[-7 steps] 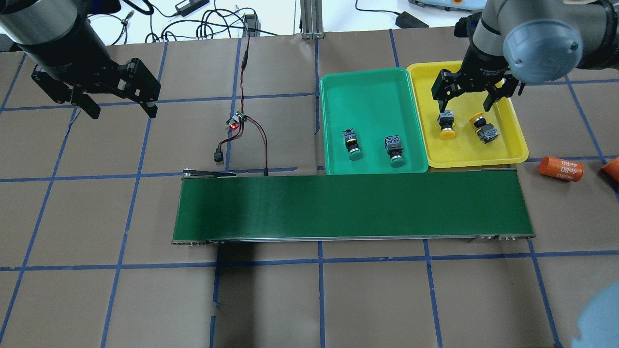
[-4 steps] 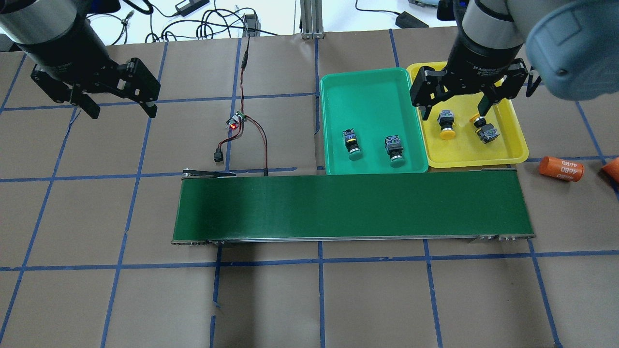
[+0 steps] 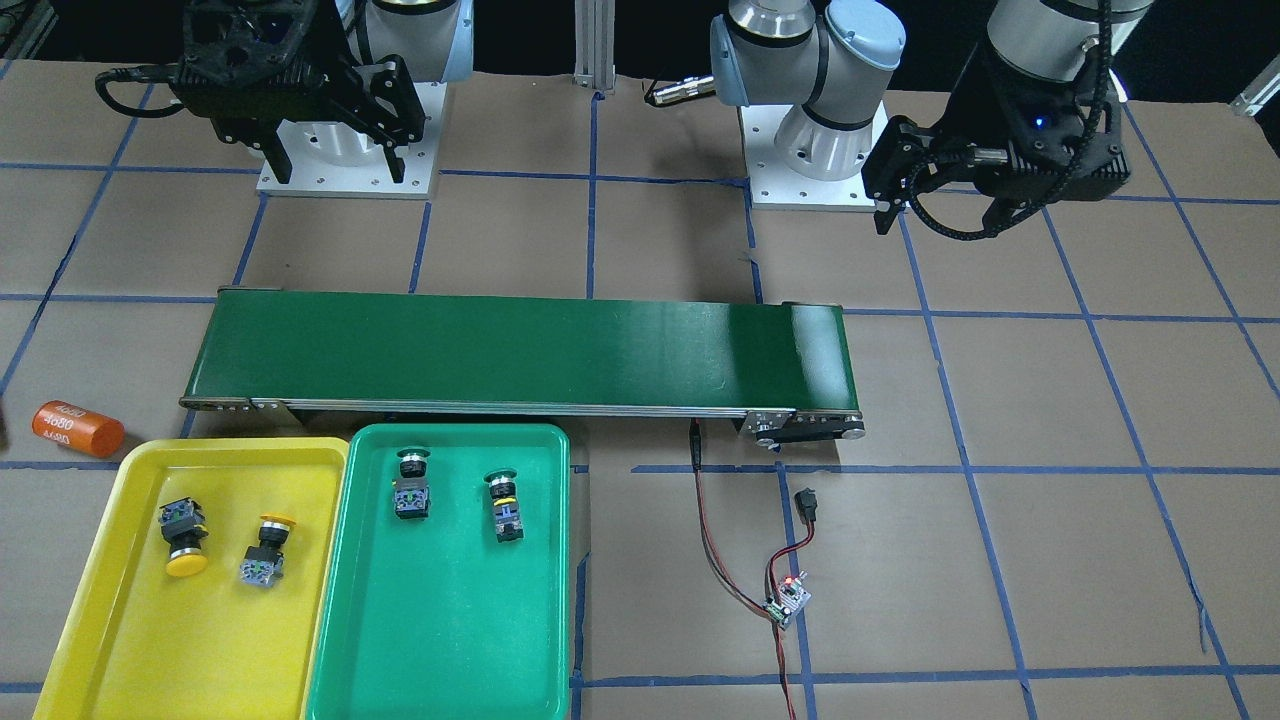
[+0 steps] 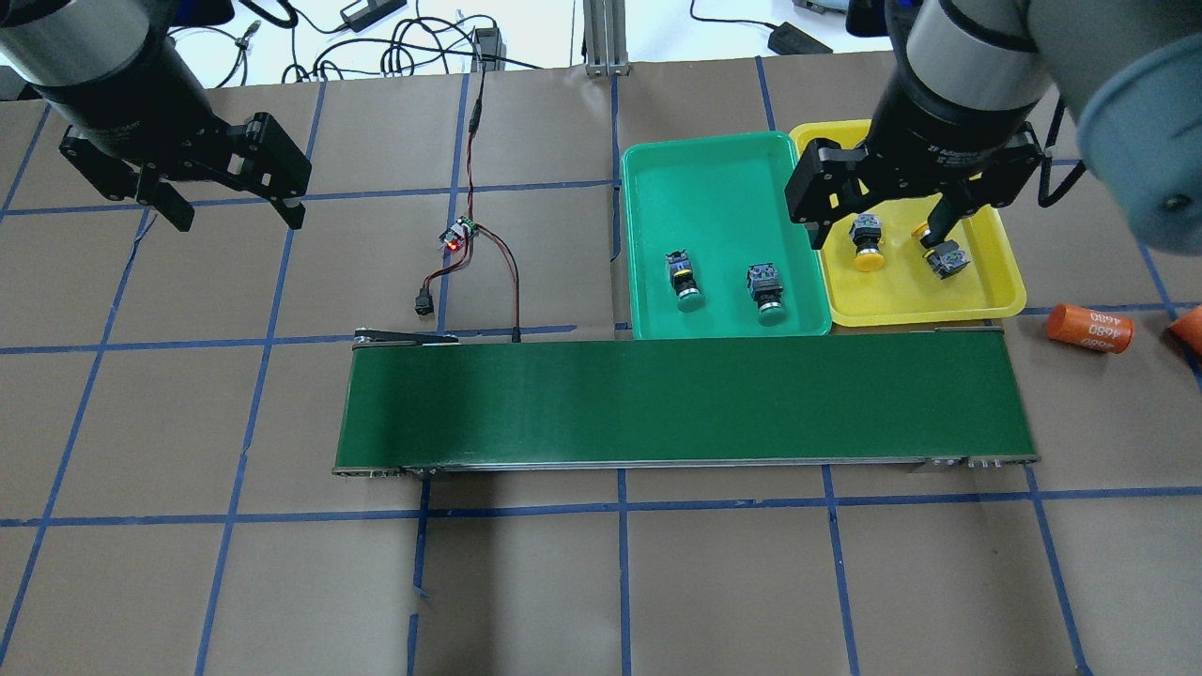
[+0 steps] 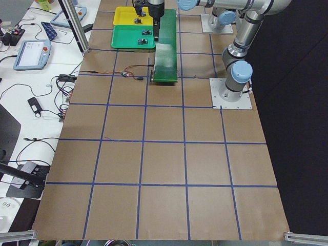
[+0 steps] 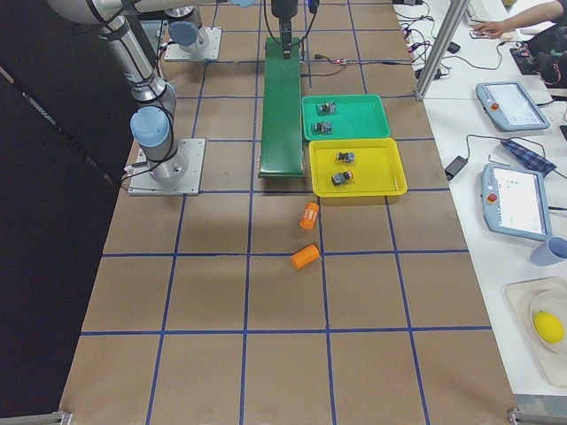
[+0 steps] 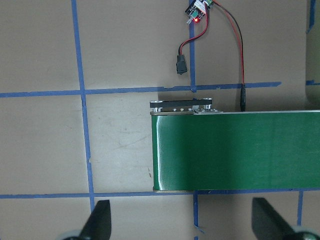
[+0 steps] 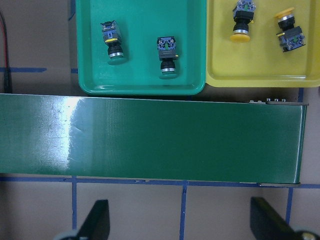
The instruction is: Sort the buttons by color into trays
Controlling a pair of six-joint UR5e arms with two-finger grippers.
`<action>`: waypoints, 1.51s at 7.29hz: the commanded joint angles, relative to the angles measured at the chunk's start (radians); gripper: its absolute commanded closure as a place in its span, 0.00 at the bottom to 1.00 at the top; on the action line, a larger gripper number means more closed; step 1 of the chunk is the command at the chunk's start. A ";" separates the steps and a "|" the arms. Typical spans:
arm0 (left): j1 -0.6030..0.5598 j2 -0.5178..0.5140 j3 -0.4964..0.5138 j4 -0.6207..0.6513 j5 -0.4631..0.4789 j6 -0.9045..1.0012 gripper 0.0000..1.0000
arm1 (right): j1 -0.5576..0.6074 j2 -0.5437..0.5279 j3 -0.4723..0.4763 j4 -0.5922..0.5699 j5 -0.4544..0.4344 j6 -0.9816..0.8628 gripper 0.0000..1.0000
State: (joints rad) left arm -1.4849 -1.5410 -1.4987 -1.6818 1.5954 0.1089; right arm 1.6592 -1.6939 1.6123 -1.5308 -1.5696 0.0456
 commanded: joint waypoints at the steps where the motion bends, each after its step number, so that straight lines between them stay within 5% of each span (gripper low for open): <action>1: 0.002 0.001 -0.002 -0.001 0.000 0.002 0.00 | -0.002 0.000 0.015 -0.006 0.002 -0.003 0.00; 11: -0.003 -0.005 0.003 -0.004 -0.005 -0.112 0.00 | -0.006 -0.003 0.024 -0.005 -0.004 -0.004 0.00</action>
State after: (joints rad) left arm -1.4878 -1.5456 -1.4961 -1.6853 1.5950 -0.0003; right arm 1.6536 -1.6973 1.6367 -1.5355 -1.5723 0.0415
